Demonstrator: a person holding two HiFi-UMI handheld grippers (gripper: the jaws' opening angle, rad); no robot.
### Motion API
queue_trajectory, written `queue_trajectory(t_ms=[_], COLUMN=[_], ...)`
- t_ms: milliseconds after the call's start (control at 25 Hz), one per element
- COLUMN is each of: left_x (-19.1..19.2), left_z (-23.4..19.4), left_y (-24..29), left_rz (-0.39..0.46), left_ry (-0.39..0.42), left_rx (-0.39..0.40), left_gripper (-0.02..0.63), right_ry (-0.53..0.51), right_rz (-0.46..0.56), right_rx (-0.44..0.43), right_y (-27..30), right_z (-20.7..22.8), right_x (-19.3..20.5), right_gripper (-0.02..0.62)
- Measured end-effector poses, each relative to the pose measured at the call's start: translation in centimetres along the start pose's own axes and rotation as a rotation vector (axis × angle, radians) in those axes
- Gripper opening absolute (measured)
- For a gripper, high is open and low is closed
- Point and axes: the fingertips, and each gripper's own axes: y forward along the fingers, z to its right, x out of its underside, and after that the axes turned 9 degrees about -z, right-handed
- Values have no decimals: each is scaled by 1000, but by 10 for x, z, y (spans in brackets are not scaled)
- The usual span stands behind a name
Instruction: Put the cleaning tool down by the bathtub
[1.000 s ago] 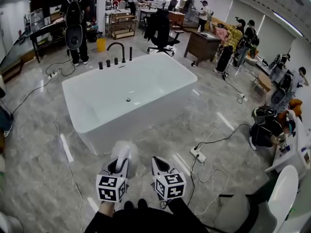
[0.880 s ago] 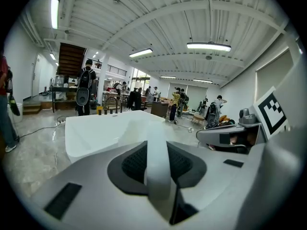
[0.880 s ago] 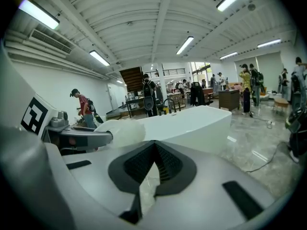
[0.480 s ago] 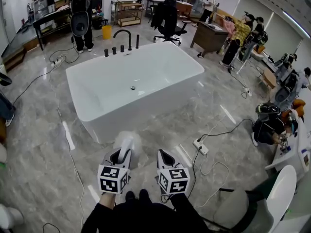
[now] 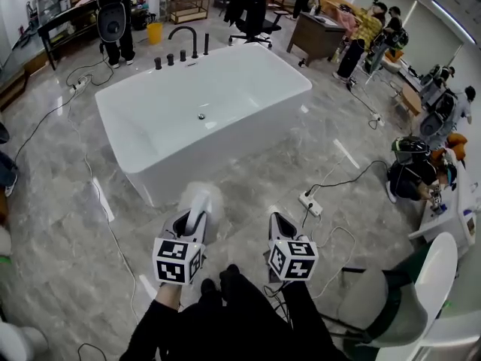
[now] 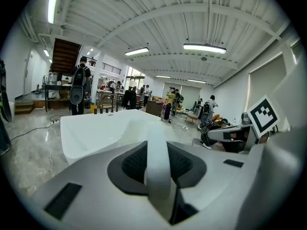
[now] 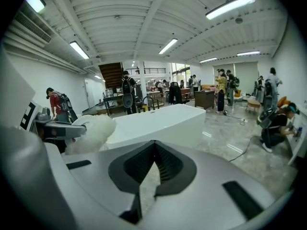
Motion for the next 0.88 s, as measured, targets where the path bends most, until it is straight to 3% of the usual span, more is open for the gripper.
queue_trajectory(t_ms=[400, 880], left_x=[-3, -12], left_z=[-1, 1], left_y=[17, 75], left_rz=[-13, -54], left_ry=[-3, -14], left_rx=[51, 52], left_gripper=[97, 97], right_ry=[30, 17], right_rz=[-10, -39], right_rx=[92, 89], right_y=[-4, 39], right_z=[26, 61], right_x=[-2, -15], right_gripper=[0, 1])
